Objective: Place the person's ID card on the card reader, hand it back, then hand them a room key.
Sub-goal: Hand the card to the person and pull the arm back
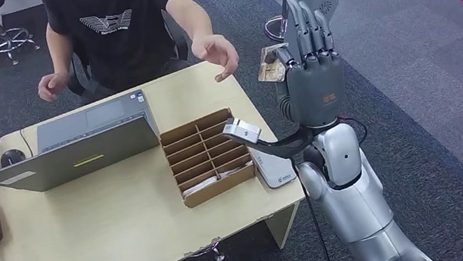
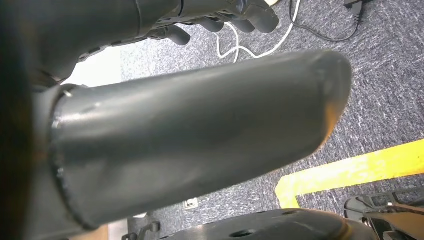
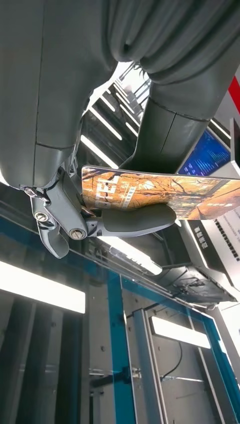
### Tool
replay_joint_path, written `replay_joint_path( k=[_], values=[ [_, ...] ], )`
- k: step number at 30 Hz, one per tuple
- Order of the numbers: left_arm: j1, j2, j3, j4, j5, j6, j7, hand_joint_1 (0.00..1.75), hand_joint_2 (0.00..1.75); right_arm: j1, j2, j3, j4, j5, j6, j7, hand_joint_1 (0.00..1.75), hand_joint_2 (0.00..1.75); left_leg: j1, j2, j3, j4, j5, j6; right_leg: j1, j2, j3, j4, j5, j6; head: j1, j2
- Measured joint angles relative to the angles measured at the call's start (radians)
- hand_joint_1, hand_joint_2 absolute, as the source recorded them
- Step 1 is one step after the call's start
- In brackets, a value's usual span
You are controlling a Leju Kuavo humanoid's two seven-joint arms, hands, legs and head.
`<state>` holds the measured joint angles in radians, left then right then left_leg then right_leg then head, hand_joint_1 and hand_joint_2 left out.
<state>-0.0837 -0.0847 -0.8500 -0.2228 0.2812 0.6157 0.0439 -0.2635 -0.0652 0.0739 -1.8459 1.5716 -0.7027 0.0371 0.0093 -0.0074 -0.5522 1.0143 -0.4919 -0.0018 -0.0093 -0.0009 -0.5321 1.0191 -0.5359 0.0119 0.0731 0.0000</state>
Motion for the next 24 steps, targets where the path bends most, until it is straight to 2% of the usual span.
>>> replay_joint_path(
  k=[5, 9, 13, 18, 22, 24],
  values=[
    [-0.005, 0.0, -0.005, -0.002, 0.005, 0.0, 0.0, 0.0, 0.0, -0.014, 0.022, 0.003, -0.001, 0.001, 0.002, 0.052, 1.75, 1.75, -0.001, 0.0, -0.001, 0.0, 0.0, 0.0, 0.0, 0.0, 0.0, 0.0, 0.0, 0.0, 0.0, 0.0],
    [-0.012, 0.0, -0.008, -0.002, -0.001, -0.003, 0.0, 0.0, 0.0, -0.034, 0.047, 0.007, 0.007, 0.001, 0.007, 0.038, 1.75, 1.75, 0.0, 0.0, -0.001, 0.0, 0.0, 0.0, 0.0, 0.0, 0.0, 0.0, 0.0, 0.0, 0.0, 0.0],
    [-0.016, -0.003, -0.008, -0.003, -0.006, 0.004, 0.0, 0.0, 0.0, -0.065, 0.051, 0.026, 0.042, 0.001, 0.009, 0.108, 1.75, 1.75, 0.0, 0.0, -0.001, 0.0, 0.0, 0.0, 0.0, -0.001, 0.0, 0.0, 0.0, 0.0, 0.0, 0.0],
    [-0.019, -0.004, -0.009, -0.005, -0.011, 0.004, 0.0, 0.0, 0.0, -0.109, 0.034, 0.075, 0.1, 0.001, 0.009, 0.253, 1.75, 1.75, 0.0, 0.0, -0.002, 0.0, 0.0, 0.0, 0.0, 0.0, -0.001, 0.0, 0.0, 0.0, 0.0, 0.0],
    [-0.024, -0.006, -0.011, -0.005, -0.013, 0.002, 0.0, 0.0, 0.0, -0.159, -0.007, 0.158, 0.153, 0.002, 0.009, 0.438, 1.75, 1.75, -0.001, 0.0, -0.002, 0.0, 0.001, 0.001, 0.0, -0.001, -0.001, 0.0, 0.0, 0.0, 0.0, 0.0],
    [-0.026, -0.007, -0.015, -0.005, -0.015, 0.001, 0.001, 0.0, 0.0, -0.18, -0.027, 0.2, 0.174, 0.002, 0.009, 0.504, 1.75, 1.75, -0.001, 0.0, -0.002, 0.0, 0.001, 0.001, 0.0, -0.001, -0.001, 0.0, 0.0, 0.0, 0.0, 0.0]
  ],
)
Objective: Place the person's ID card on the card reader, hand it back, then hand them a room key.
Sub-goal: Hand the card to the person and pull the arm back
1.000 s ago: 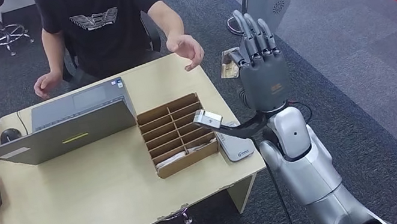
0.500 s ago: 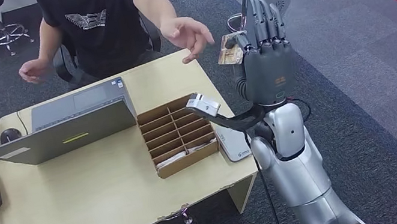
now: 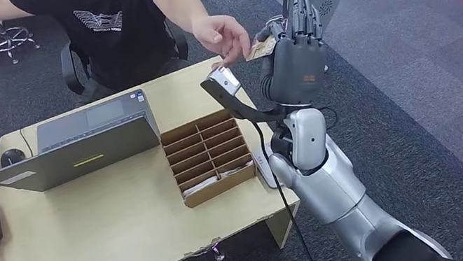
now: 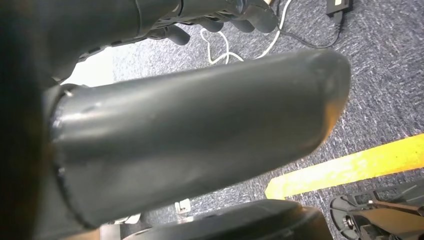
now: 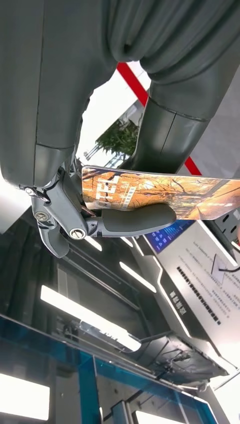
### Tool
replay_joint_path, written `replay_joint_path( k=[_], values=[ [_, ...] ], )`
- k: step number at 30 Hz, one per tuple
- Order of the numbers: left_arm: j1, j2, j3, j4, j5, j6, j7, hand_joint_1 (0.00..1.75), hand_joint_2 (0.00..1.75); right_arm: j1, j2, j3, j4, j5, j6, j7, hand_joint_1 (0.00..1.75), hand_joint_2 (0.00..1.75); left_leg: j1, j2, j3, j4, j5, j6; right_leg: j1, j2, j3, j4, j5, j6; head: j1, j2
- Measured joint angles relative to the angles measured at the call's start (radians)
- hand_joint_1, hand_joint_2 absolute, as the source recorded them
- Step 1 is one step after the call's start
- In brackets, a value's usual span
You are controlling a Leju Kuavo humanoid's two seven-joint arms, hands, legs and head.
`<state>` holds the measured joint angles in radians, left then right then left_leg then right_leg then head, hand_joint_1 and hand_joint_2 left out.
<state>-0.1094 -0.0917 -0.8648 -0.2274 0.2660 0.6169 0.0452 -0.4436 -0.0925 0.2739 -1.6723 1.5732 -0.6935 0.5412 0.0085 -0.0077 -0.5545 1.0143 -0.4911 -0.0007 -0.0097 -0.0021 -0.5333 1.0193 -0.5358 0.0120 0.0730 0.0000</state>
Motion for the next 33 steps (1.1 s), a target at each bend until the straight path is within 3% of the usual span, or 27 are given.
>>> replay_joint_path(
  k=[8, 15, 16, 19, 20, 33],
  values=[
    [-0.008, -0.002, -0.014, 0.0, -0.004, -0.008, 0.006, 0.0, 0.0, -0.063, -0.074, 0.16, 0.059, 0.0, 0.0, 0.141, 1.75, 1.75, 0.0, -0.001, 0.0, 0.0, 0.0, 0.0, 0.0, -0.001, 0.0, 0.0, 0.0, 0.0, 0.0, 0.0],
    [-0.01, -0.002, -0.028, 0.0, -0.005, -0.01, 0.012, 0.0, 0.0, -0.094, -0.097, 0.258, 0.115, 0.0, 0.0, 0.121, 1.71, 1.75, 0.0, -0.001, 0.0, 0.0, 0.0, 0.0, 0.0, -0.001, 0.0, 0.0, 0.0, 0.0, 0.0, 0.0],
    [-0.01, -0.002, -0.031, 0.0, -0.005, -0.01, 0.012, 0.0, 0.0, -0.098, -0.097, 0.268, 0.125, 0.0, 0.0, 0.122, 1.47, 1.75, 0.0, -0.001, 0.0, 0.0, 0.0, 0.0, 0.0, -0.001, 0.0, 0.0, 0.0, 0.0, 0.0, 0.0],
    [-0.011, -0.002, -0.037, 0.0, -0.004, -0.012, 0.012, 0.0, 0.0, -0.102, -0.098, 0.297, 0.141, -0.001, 0.0, 0.144, 0.2, 1.75, 0.0, -0.001, 0.0, 0.0, 0.0, 0.0, 0.0, -0.001, -0.001, 0.0, 0.0, 0.0, 0.0, 0.0],
    [-0.011, -0.002, -0.037, 0.0, -0.004, -0.013, 0.013, 0.0, 0.0, -0.101, -0.099, 0.304, 0.143, -0.001, 0.0, 0.149, 0.0, 1.75, 0.0, -0.001, 0.0, 0.0, 0.0, 0.0, 0.0, -0.001, -0.001, 0.0, 0.0, 0.0, 0.0, 0.0],
    [-0.014, -0.001, -0.05, 0.0, -0.004, -0.021, 0.025, 0.0, 0.0, -0.1, -0.119, 0.346, 0.171, -0.001, 0.0, 0.154, 0.0, 1.75, 0.0, 0.0, 0.0, 0.0, 0.0, 0.0, 0.0, 0.0, -0.002, 0.0, 0.0, 0.0, 0.0, 0.0]
  ],
)
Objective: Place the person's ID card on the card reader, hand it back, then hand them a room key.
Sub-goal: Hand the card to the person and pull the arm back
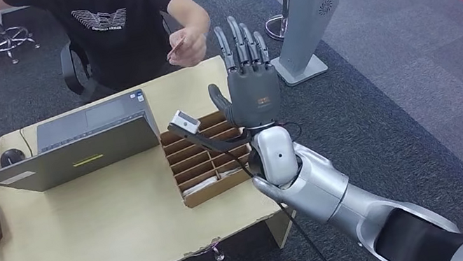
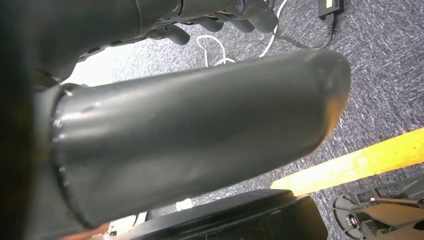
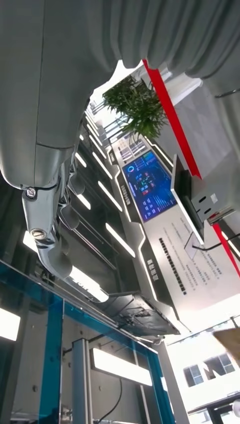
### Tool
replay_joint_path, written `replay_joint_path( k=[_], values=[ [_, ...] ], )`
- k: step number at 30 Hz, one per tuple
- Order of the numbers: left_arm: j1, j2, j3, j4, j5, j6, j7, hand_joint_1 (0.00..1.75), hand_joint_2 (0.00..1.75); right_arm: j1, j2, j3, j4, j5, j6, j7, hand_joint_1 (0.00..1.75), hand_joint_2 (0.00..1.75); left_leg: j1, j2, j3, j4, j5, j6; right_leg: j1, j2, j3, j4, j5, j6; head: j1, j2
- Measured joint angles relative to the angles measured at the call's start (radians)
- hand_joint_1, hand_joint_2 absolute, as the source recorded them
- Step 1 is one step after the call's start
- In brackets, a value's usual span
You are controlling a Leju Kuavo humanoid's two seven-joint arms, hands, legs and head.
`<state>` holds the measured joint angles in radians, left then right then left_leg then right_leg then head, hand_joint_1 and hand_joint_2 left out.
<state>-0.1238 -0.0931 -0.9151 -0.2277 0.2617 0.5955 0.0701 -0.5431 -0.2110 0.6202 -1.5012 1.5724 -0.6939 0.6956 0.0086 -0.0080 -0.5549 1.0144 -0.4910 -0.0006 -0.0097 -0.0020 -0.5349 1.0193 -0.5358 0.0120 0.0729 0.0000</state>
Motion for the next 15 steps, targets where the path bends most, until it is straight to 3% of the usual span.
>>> replay_joint_path(
  k=[15],
  values=[
    [0.0, 0.0, -0.012, 0.0, 0.002, 0.001, 0.0, 0.0, 0.0, 0.044, -0.014, -0.002, -0.041, 0.0, -0.001, -0.006, 0.0, 1.75, 0.0, 0.001, 0.0, 0.0, 0.0, 0.0, 0.0, 0.001, 0.0, 0.0, 0.0, 0.0, 0.0, 0.0]
  ],
)
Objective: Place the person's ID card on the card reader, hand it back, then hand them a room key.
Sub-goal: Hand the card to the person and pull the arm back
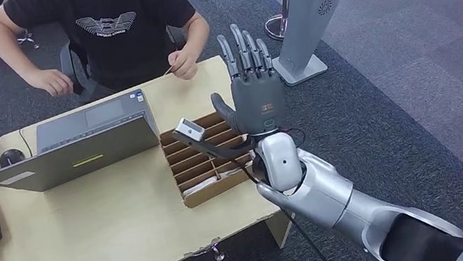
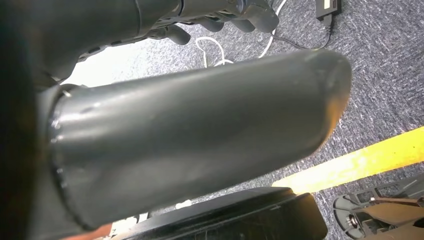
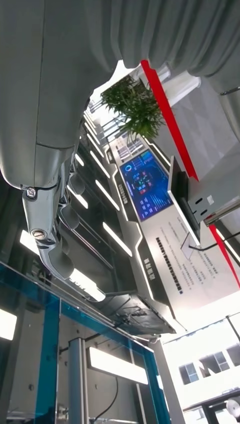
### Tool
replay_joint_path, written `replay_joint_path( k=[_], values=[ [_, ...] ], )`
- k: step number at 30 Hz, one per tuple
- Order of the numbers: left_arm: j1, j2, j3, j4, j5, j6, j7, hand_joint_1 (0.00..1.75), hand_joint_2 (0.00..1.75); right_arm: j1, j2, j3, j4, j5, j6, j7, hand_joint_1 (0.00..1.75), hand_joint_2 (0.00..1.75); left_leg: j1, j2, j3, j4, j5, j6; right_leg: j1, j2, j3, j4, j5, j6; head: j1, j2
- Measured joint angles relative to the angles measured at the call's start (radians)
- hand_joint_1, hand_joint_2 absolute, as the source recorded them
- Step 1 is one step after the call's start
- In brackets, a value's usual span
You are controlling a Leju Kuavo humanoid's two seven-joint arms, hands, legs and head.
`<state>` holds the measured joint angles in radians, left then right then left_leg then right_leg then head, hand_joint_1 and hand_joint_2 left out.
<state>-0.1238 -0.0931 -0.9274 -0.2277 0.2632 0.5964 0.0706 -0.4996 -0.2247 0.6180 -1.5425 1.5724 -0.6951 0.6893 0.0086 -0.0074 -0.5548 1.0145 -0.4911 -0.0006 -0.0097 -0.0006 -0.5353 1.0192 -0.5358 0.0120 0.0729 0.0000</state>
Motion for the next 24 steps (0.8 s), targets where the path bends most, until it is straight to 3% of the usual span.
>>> replay_joint_path(
  k=[8, 11, 14, 17, 21, 24],
  values=[
    [0.003, 0.0, -0.001, 0.0, 0.019, 0.003, 0.0, 0.0, 0.0, 0.089, 0.017, -0.016, -0.102, -0.037, -0.001, -0.069, 0.0, 1.75, 0.0, 0.0, 0.0, 0.0, 0.0, 0.0, 0.0, 0.0, 0.0, 0.0, 0.0, 0.0, 0.0, 0.0],
    [0.007, 0.001, -0.001, 0.0, 0.032, 0.005, 0.0, 0.0, 0.0, 0.145, 0.034, -0.021, -0.149, -0.153, -0.001, -0.179, 0.0, 1.75, 0.0, 0.0, 0.0, 0.0, 0.0, 0.0, 0.0, 0.0, 0.0, 0.0, 0.0, 0.0, 0.0, 0.0],
    [0.014, 0.002, -0.001, 0.0, 0.048, 0.009, -0.002, 0.0, 0.0, 0.217, 0.055, -0.035, -0.191, -0.379, -0.001, -0.372, 0.0, 1.75, 0.0, 0.0, 0.0, 0.0, 0.0, 0.0, 0.0, 0.0, 0.0, 0.0, 0.0, 0.0, 0.0, 0.0],
    [0.022, 0.005, -0.001, 0.0, 0.074, 0.016, -0.013, 0.0, 0.0, 0.281, 0.065, -0.04, -0.23, -0.728, -0.001, -0.546, 0.0, 1.75, 0.0, 0.0, 0.0, 0.0, -0.001, 0.0, 0.0, 0.0, 0.0, 0.0, 0.0, 0.0, 0.0, 0.0],
    [0.029, 0.009, 0.0, 0.0, 0.112, 0.024, -0.024, 0.0, 0.0, 0.332, 0.056, -0.036, -0.275, -1.163, -0.001, -0.706, 0.0, 1.75, 0.0, 0.0, 0.0, 0.0, -0.001, 0.0, 0.0, 0.0, 0.0, 0.0, 0.0, 0.0, 0.0, 0.0],
    [0.032, 0.012, 0.0, 0.0, 0.139, 0.033, -0.026, 0.0, 0.0, 0.354, 0.04, -0.032, -0.303, -1.395, 0.0, -0.803, 0.0, 1.75, 0.0, 0.0, 0.0, 0.0, -0.001, 0.0, 0.0, 0.0, 0.0, 0.0, 0.0, 0.0, 0.0, 0.0]
  ],
)
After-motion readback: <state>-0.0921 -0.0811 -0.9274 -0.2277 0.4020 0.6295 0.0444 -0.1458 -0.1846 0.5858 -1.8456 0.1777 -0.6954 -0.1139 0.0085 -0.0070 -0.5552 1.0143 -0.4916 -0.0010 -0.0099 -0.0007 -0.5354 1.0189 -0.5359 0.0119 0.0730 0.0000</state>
